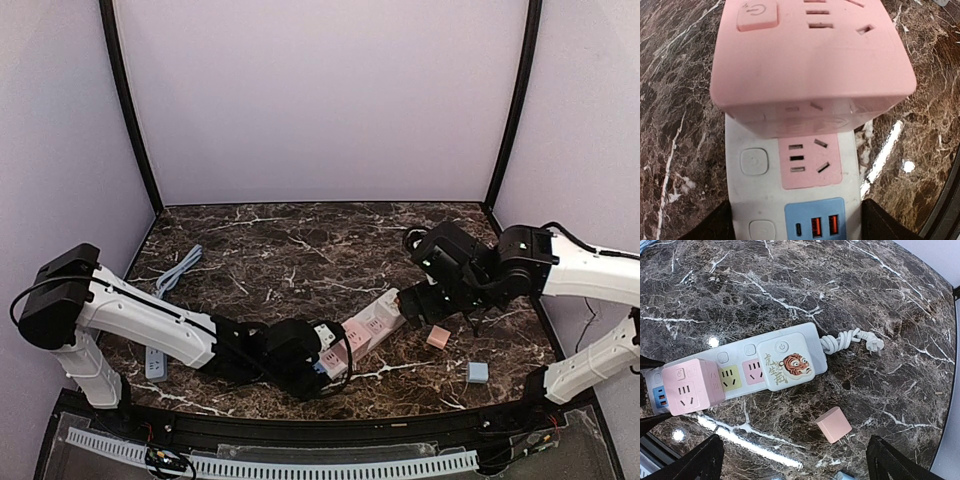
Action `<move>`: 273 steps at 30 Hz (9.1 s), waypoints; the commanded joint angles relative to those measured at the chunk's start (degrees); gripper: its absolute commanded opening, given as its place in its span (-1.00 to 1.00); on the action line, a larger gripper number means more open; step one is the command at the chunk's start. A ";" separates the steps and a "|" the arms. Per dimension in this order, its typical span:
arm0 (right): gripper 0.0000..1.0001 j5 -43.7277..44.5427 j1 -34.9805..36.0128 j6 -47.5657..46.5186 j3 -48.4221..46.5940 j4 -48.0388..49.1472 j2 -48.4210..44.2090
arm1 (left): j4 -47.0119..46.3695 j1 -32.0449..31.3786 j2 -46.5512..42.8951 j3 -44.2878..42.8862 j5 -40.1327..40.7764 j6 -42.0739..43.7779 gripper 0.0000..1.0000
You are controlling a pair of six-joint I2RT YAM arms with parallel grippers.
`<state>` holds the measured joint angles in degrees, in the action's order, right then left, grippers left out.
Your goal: Insert the plug
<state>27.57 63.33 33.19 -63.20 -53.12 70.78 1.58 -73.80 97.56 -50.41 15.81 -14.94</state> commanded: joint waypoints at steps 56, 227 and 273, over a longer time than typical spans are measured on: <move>0.97 -2.78 -1.37 -6.47 6.59 19.90 -1.40 | 7.76 27.13 -10.75 -1.92 0.13 -1.81 0.98; 0.97 5.77 -1.64 -3.11 13.37 19.29 -18.95 | -7.65 18.49 50.54 -73.43 -31.84 18.23 -0.44; 0.97 4.46 -1.88 1.11 11.02 15.56 -13.70 | -2.07 -0.91 10.32 -8.42 6.83 1.44 0.56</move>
<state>31.75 61.80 33.47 -51.64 -37.54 56.07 -2.83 -74.76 108.01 -59.83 19.73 -12.38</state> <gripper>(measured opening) 0.986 0.796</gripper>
